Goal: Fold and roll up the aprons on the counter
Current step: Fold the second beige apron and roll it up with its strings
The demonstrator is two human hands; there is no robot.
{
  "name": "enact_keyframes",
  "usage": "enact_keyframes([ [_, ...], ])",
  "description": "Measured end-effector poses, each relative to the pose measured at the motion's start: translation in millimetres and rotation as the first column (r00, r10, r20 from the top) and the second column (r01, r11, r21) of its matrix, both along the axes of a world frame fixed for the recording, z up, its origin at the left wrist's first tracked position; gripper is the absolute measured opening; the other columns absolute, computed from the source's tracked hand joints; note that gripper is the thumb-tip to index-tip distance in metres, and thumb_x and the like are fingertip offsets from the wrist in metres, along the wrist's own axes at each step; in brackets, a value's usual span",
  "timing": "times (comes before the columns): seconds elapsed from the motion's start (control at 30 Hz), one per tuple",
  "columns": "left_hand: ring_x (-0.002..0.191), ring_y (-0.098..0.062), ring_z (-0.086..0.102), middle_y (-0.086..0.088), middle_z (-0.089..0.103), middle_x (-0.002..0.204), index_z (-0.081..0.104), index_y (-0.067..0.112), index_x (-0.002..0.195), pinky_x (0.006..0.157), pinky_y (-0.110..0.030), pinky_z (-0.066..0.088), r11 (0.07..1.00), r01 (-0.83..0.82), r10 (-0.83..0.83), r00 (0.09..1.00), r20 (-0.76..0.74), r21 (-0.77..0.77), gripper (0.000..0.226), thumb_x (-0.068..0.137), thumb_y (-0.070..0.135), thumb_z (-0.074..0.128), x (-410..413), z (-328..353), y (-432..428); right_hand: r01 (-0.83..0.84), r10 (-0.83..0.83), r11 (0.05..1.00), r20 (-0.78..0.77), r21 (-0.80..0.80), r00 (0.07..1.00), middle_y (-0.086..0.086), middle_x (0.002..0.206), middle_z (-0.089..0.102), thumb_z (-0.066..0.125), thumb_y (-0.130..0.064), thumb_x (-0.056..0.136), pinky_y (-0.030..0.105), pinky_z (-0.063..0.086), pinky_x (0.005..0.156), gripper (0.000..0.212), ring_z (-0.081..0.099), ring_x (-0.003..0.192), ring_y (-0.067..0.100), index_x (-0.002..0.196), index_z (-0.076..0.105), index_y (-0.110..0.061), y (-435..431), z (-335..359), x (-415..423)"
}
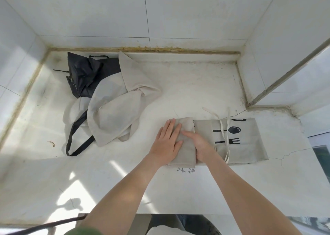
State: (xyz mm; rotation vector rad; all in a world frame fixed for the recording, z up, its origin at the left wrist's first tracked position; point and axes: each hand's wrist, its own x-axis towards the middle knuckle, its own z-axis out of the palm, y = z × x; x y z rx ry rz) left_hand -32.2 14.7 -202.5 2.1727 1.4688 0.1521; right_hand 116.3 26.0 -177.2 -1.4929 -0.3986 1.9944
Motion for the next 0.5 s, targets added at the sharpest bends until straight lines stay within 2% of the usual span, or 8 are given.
enact_keyframes([
  [0.07, 0.138, -0.009, -0.029, 0.006, -0.027, 0.152, -0.007, 0.022, 0.152, 0.119, -0.032, -0.008, 1.0, -0.001, 0.0, 1.0, -0.028, -0.029, 0.078, 0.082, 0.058, -0.005, 0, -3, 1, -0.017, 0.005, 0.991, 0.09, 0.136, 0.996, 0.008, 0.104, 0.073, 0.058, -0.017, 0.093, 0.034, 0.055, 0.079, 0.024, 0.068, 0.097, 0.024, 0.115, 0.066, -0.012, 2, -5, -4],
  [0.17, 0.143, -0.015, -0.024, 0.005, -0.028, 0.154, -0.011, 0.024, 0.151, 0.118, -0.033, -0.01, 0.996, -0.055, 0.05, 0.997, -0.065, -0.069, 0.08, 0.08, 0.059, -0.008, 1, -6, 2, -0.158, -0.003, 0.922, 0.415, 0.353, 0.91, -0.006, 0.106, 0.069, 0.058, -0.012, 0.091, 0.026, 0.05, 0.085, 0.026, 0.064, 0.1, 0.012, 0.116, 0.062, -0.021, 6, -3, -10],
  [0.23, 0.145, -0.018, -0.02, 0.006, -0.028, 0.153, -0.01, 0.024, 0.152, 0.116, -0.033, -0.012, 0.995, -0.08, 0.074, 0.994, -0.085, -0.062, 0.08, 0.08, 0.059, -0.009, 1, -6, 1, -0.267, -0.032, 0.877, 0.604, 0.399, 0.797, -0.006, 0.11, 0.064, 0.06, -0.015, 0.089, 0.025, 0.045, 0.086, 0.033, 0.06, 0.101, 0.011, 0.121, 0.054, -0.018, 7, -6, -14],
  [0.3, 0.145, -0.017, -0.02, 0.007, -0.031, 0.15, -0.011, 0.024, 0.151, 0.115, -0.032, -0.014, 0.993, -0.107, 0.102, 0.99, -0.101, -0.043, 0.079, 0.081, 0.059, -0.01, 0, -6, 1, -0.275, -0.073, 0.869, 0.655, 0.412, 0.752, -0.004, 0.111, 0.06, 0.06, -0.017, 0.09, 0.026, 0.043, 0.088, 0.037, 0.057, 0.101, 0.013, 0.125, 0.049, -0.013, 7, -8, -18],
  [0.37, 0.145, -0.015, -0.019, 0.005, -0.028, 0.153, -0.012, 0.023, 0.151, 0.116, -0.03, -0.014, 0.985, -0.158, 0.154, 0.986, -0.064, -0.063, 0.071, 0.09, 0.056, -0.002, -3, -8, 1, -0.235, -0.053, 0.89, 0.6, 0.391, 0.798, -0.006, 0.111, 0.061, 0.055, -0.021, 0.093, 0.03, 0.044, 0.094, 0.029, 0.057, 0.103, 0.013, 0.122, 0.052, -0.017, 8, -6, -18],
  [0.43, 0.146, -0.012, -0.018, -0.002, -0.02, 0.158, -0.014, 0.02, 0.151, 0.117, -0.027, -0.012, 0.973, -0.196, 0.201, 0.979, 0.029, -0.125, 0.064, 0.1, 0.046, 0.016, -6, -8, 2, -0.118, 0.007, 0.948, 0.352, 0.295, 0.936, -0.002, 0.112, 0.067, 0.054, -0.026, 0.095, 0.037, 0.048, 0.096, 0.025, 0.063, 0.104, 0.016, 0.118, 0.059, -0.02, 12, 0, -18],
  [0.5, 0.145, -0.008, -0.018, -0.003, -0.017, 0.159, -0.016, 0.017, 0.15, 0.118, -0.028, -0.011, 0.974, -0.168, 0.182, 0.979, 0.087, -0.154, 0.065, 0.103, 0.039, 0.024, -9, -7, 5, -0.068, 0.048, 0.985, 0.123, 0.16, 0.991, 0.004, 0.103, 0.073, 0.055, -0.023, 0.094, 0.034, 0.055, 0.083, 0.023, 0.069, 0.093, 0.019, 0.113, 0.066, -0.015, 19, 11, -17],
])
